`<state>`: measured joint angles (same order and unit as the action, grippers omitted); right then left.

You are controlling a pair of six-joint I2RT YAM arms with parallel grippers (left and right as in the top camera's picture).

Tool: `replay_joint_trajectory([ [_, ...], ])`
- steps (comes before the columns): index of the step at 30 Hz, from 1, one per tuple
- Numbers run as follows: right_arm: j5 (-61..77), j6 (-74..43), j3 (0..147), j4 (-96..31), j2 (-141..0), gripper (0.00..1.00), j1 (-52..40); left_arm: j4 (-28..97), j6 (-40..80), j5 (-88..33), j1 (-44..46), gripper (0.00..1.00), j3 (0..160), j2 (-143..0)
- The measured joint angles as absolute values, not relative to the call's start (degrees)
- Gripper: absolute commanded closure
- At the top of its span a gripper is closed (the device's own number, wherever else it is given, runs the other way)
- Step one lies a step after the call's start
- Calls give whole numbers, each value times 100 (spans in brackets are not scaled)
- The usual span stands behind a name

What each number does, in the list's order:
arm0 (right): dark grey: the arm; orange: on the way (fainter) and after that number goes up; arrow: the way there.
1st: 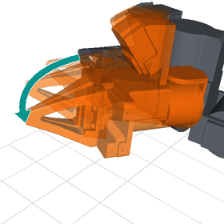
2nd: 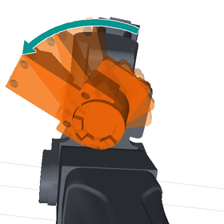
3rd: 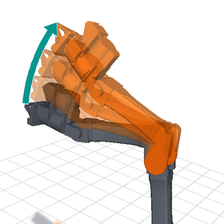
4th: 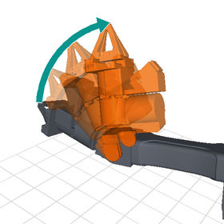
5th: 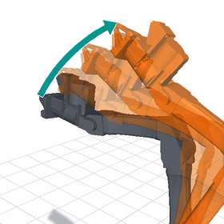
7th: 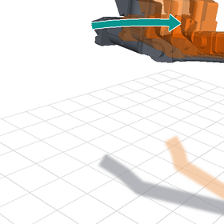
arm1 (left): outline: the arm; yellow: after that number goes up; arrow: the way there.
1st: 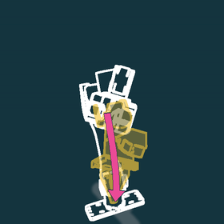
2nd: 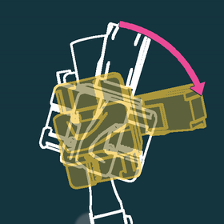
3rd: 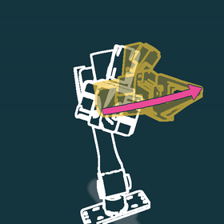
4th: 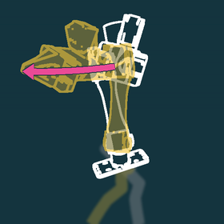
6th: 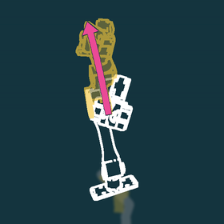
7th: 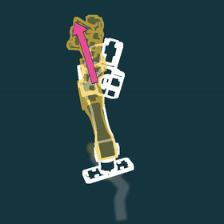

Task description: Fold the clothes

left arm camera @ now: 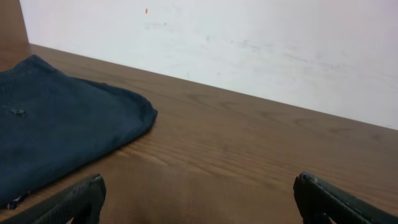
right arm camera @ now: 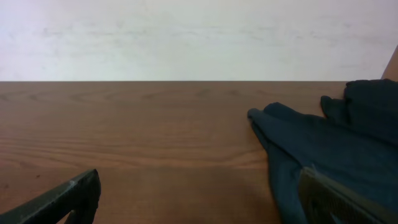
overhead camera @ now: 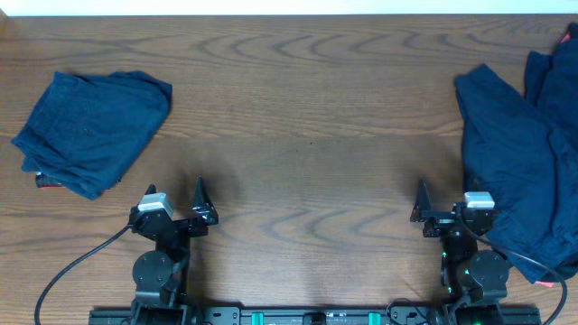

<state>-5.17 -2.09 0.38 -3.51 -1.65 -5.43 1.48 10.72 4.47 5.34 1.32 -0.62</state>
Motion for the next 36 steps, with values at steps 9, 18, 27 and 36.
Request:
replay_joint_trajectory([
  [9, -517, -207, 36, -351, -165, 1, -543, 148, 1070, 447, 534, 2, 132, -62],
  [18, -517, -209, 36, -351, -165, 1, -543, 150, 1072, 397, 534, 2, 132, -62],
  [27, -436, -211, 86, -537, -167, 1, -543, 399, 1074, 316, 534, 2, 255, -305],
  [36, -410, -235, 1017, -1885, -720, 1, -543, 1780, 1074, 292, 534, 2, 1739, -1850],
])
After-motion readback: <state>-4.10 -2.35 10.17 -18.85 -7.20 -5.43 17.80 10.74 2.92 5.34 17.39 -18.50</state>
